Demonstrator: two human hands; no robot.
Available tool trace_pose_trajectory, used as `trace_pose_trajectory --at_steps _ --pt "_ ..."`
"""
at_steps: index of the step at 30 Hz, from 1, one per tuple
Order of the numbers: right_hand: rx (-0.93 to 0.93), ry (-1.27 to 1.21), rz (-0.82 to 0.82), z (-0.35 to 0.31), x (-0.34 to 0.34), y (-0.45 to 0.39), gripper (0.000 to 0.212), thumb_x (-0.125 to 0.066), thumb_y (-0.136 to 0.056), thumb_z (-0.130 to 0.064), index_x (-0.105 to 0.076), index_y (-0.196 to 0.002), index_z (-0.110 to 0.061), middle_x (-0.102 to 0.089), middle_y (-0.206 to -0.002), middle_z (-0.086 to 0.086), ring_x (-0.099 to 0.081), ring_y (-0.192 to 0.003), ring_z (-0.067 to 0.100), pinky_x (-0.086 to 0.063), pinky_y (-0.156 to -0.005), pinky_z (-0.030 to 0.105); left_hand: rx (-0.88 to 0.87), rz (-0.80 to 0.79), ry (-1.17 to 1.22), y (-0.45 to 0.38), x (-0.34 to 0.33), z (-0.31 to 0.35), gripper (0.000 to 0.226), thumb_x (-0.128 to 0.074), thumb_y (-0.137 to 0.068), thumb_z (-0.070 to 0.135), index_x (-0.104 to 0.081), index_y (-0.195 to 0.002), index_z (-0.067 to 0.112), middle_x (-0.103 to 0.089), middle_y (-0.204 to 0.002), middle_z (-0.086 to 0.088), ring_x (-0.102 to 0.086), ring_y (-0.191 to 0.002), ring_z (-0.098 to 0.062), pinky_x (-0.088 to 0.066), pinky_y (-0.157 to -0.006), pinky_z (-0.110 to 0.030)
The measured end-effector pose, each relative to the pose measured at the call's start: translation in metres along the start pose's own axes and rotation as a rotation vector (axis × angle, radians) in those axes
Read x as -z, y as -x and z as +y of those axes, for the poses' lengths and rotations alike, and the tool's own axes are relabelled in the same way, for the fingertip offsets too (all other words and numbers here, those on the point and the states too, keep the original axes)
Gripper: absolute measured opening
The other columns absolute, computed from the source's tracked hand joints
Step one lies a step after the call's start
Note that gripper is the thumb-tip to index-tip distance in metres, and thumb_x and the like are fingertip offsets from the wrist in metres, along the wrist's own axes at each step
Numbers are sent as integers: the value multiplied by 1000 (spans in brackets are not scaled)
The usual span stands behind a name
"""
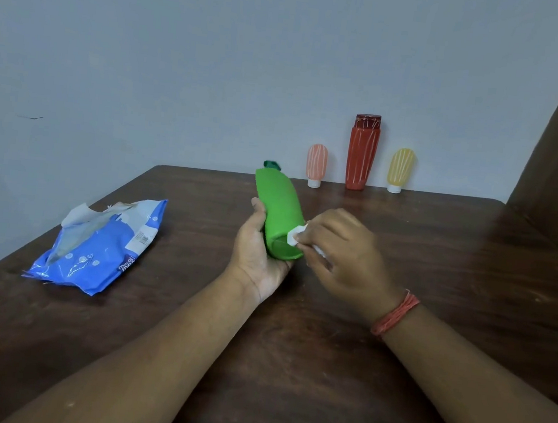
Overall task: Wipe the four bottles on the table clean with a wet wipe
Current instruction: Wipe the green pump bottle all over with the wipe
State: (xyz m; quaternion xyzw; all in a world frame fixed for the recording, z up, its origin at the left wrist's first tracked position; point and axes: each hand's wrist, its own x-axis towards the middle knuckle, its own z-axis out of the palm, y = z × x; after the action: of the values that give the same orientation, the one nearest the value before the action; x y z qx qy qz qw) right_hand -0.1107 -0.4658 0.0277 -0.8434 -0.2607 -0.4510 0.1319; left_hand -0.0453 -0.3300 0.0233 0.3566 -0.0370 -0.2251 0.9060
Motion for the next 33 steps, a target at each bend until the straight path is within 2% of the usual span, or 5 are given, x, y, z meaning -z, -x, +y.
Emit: trace_pose_trajectory --at_steps 4,10,15,20,33 --pt "173 200 0 -16 -5 -9 12 -62 -94 -7 -69 -85 -7 -61 -81 8 -52 -72 28 -43 -62 44 73 1 51 5 -5 -2 61 -41 -100 59 -65 -107 4 -69 -90 -13 -70 -81 -22 -61 -72 -32" --pt "92 365 97 -9 5 -14 22 -57 -99 -15 -64 -79 -8 -63 -80 7 -53 -72 28 -39 -61 44 50 31 93 7 -14 0 63 -41 -102 55 -59 -122 -2 -71 -98 -20 -70 -90 -28 -58 -86 -41" --pt "224 281 -45 -14 -9 -8 17 -62 -92 -8 -61 -76 -10 -56 -76 7 -47 -69 26 -37 -60 42 101 40 127 12 -15 2 61 -43 -101 55 -61 -105 -3 -70 -75 -16 -73 -63 -24 -60 -54 -30" --pt "111 370 63 -10 -1 -16 22 -57 -98 -15 -63 -78 -10 -61 -79 6 -52 -71 28 -39 -61 44 91 10 166 12 -17 2 57 -42 -104 49 -59 -111 -4 -73 -85 -20 -74 -70 -26 -62 -59 -34" --pt "116 349 24 -3 2 -8 27 -54 -100 -14 -61 -74 -10 -58 -77 6 -49 -70 28 -38 -61 45 34 26 182 13 -19 6 53 -41 -105 48 -56 -111 -2 -72 -72 -19 -72 -60 -26 -59 -52 -33"
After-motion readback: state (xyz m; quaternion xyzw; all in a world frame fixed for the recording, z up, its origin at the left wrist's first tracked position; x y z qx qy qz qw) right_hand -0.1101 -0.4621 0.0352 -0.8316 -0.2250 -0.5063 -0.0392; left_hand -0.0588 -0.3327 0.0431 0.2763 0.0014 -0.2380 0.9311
